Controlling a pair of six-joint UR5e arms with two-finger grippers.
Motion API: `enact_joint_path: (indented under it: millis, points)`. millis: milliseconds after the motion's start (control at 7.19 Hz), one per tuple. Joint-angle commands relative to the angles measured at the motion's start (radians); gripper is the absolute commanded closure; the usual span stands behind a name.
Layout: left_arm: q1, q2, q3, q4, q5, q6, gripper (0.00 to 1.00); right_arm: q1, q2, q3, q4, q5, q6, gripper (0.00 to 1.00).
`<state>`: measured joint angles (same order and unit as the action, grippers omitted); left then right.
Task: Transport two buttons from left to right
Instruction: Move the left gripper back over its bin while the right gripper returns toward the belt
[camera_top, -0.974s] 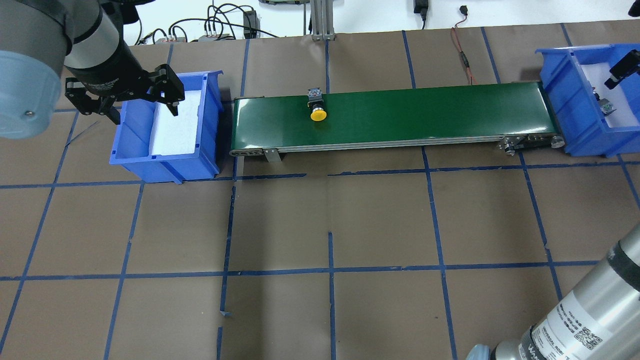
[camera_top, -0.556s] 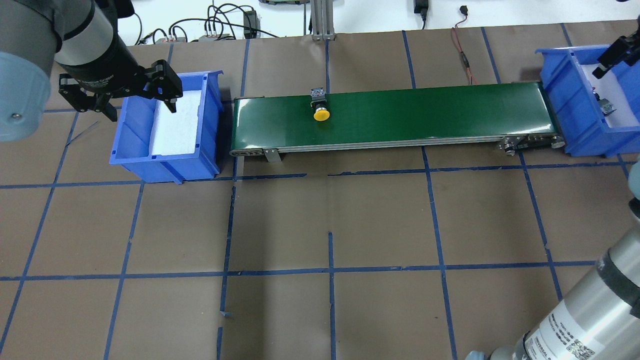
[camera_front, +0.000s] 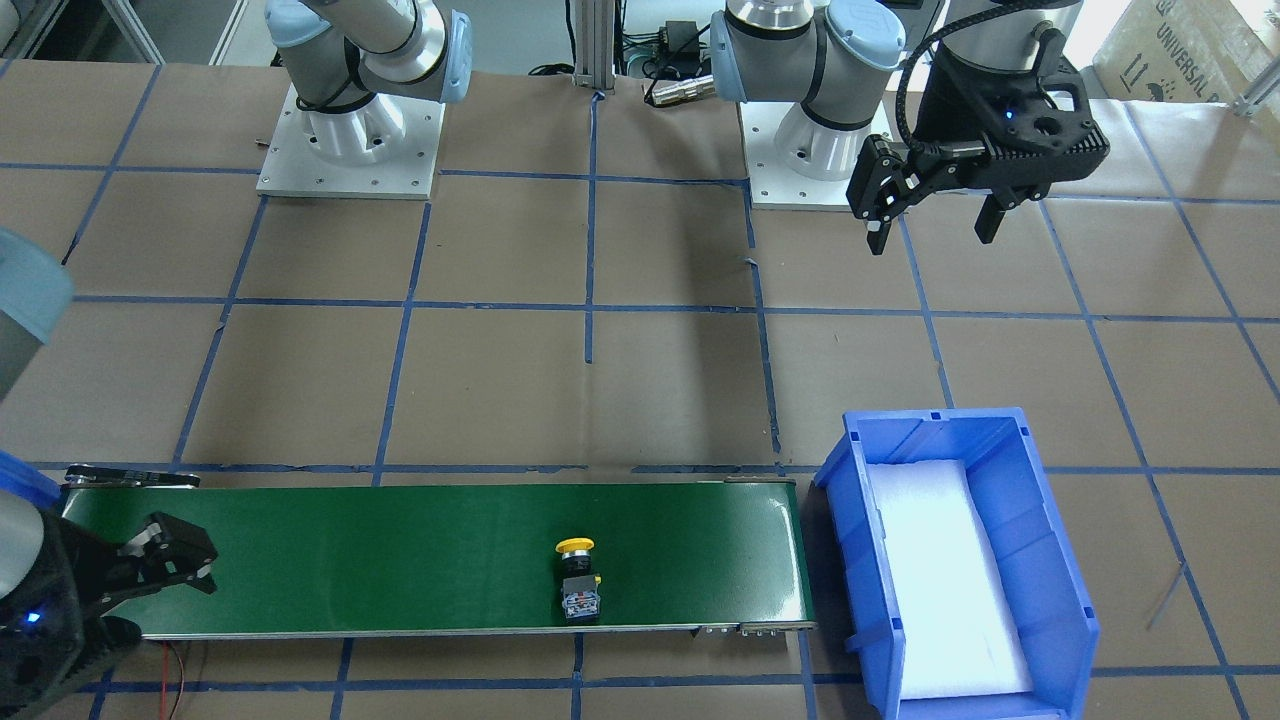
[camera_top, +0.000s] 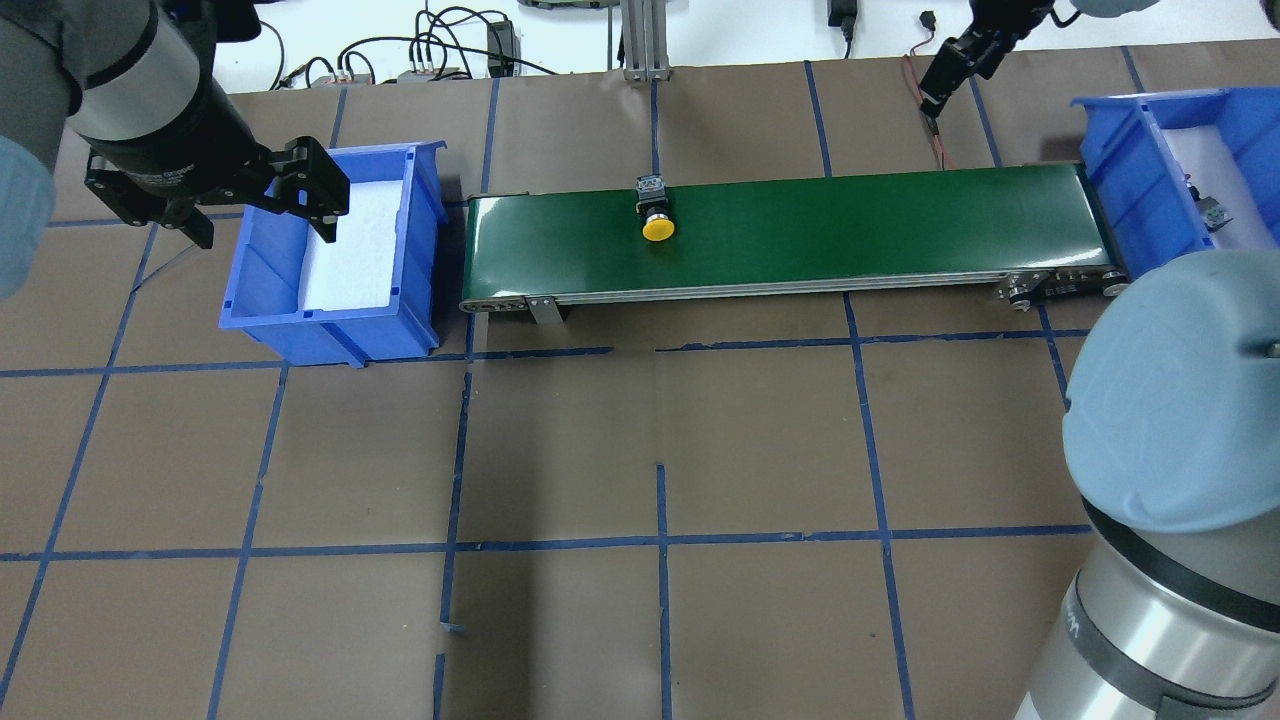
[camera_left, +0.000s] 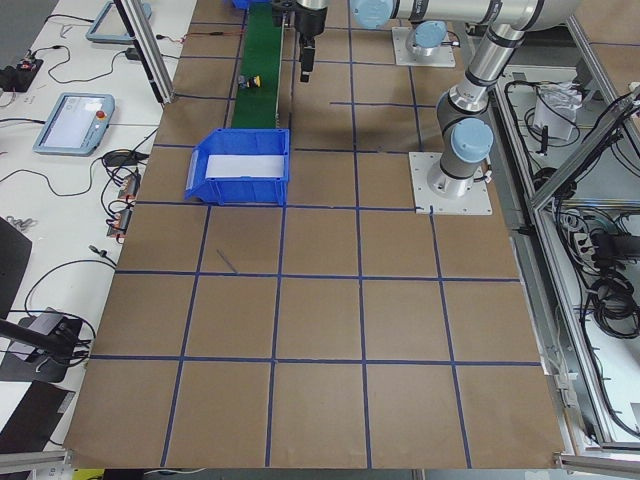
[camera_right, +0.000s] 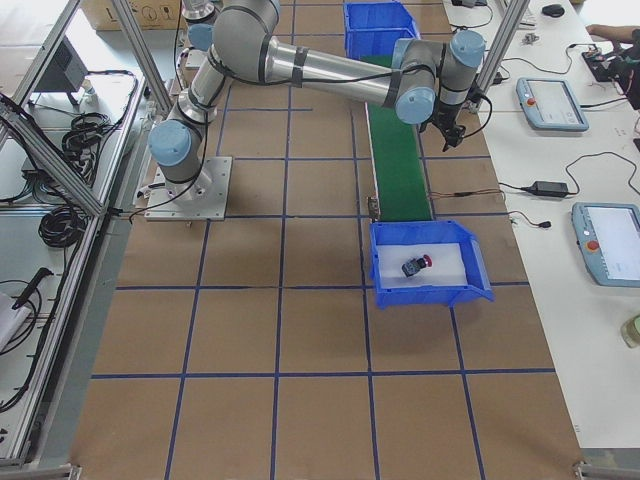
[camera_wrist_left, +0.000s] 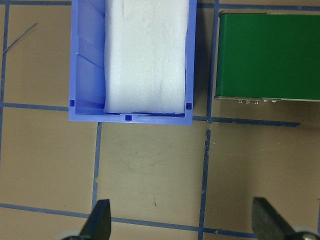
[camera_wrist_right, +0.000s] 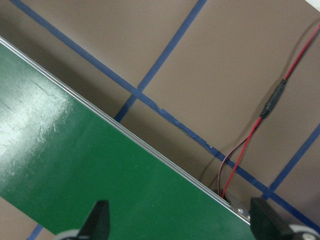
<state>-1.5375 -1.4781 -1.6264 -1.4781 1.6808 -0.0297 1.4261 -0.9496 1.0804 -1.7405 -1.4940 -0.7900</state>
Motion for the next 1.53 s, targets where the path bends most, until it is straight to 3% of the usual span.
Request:
enact_joint_path:
  millis: [0, 139, 417, 1391]
  points:
    - [0.000, 0.007, 0.000, -0.021, 0.000, -0.013, 0.00, 0.020, 0.005, 0.003, -0.002, 0.005, 0.041, 0.00]
    - [0.002, 0.007, 0.000, -0.022, 0.000, -0.013, 0.00, 0.054, 0.008, 0.001, -0.008, 0.005, 0.057, 0.00]
    - [0.008, 0.007, 0.003, -0.024, -0.001, -0.012, 0.00, 0.105, 0.011, 0.004, -0.021, 0.001, 0.333, 0.00]
    - [0.013, 0.005, -0.003, -0.022, 0.000, -0.002, 0.00, 0.169, 0.040, 0.035, -0.065, 0.038, 0.435, 0.00]
